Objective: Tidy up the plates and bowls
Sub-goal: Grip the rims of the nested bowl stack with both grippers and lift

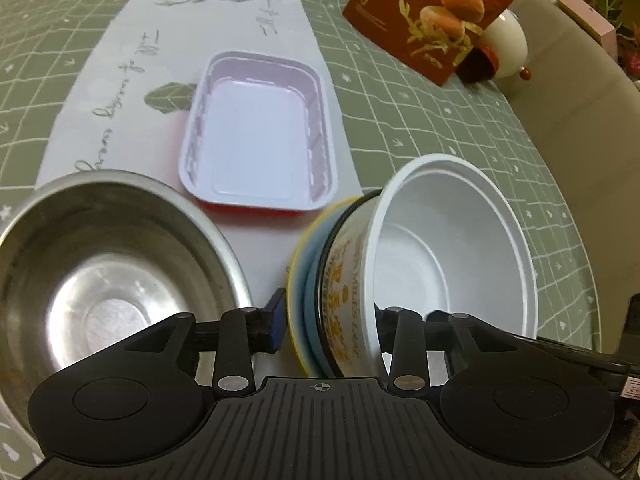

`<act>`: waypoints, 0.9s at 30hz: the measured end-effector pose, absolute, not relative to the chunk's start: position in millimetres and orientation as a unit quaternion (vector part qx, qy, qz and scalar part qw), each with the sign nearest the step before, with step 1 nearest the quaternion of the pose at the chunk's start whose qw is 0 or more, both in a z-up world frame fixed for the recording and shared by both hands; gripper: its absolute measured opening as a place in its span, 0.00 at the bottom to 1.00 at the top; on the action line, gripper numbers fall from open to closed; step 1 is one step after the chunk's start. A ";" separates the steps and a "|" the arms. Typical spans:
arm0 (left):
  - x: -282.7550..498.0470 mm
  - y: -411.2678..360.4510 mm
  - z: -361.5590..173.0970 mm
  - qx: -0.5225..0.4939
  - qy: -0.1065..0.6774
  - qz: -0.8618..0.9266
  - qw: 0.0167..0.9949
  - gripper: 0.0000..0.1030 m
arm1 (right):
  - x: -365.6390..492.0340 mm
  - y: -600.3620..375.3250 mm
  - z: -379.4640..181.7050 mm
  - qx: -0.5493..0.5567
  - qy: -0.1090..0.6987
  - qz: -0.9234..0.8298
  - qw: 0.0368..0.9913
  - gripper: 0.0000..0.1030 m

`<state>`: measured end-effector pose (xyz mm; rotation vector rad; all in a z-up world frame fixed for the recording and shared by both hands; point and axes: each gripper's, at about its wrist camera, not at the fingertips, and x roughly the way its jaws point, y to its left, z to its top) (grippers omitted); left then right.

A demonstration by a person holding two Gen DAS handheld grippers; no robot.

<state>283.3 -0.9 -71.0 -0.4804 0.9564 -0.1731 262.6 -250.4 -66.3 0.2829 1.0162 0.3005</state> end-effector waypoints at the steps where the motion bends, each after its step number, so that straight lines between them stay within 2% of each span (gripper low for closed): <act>1: 283.4 -1.8 -70.7 -0.226 0.455 -0.082 0.857 0.38 | 263.0 -250.1 -68.1 0.138 0.486 0.146 0.851 0.54; 11: 276.4 -4.9 -66.1 -0.231 0.460 -0.083 0.853 0.38 | 273.4 -240.2 -86.8 0.168 0.513 0.167 0.825 0.56; 27: 256.1 -3.0 -72.2 -0.239 0.495 -0.087 0.831 0.39 | 259.0 -235.3 -78.3 0.141 0.530 0.177 0.817 0.57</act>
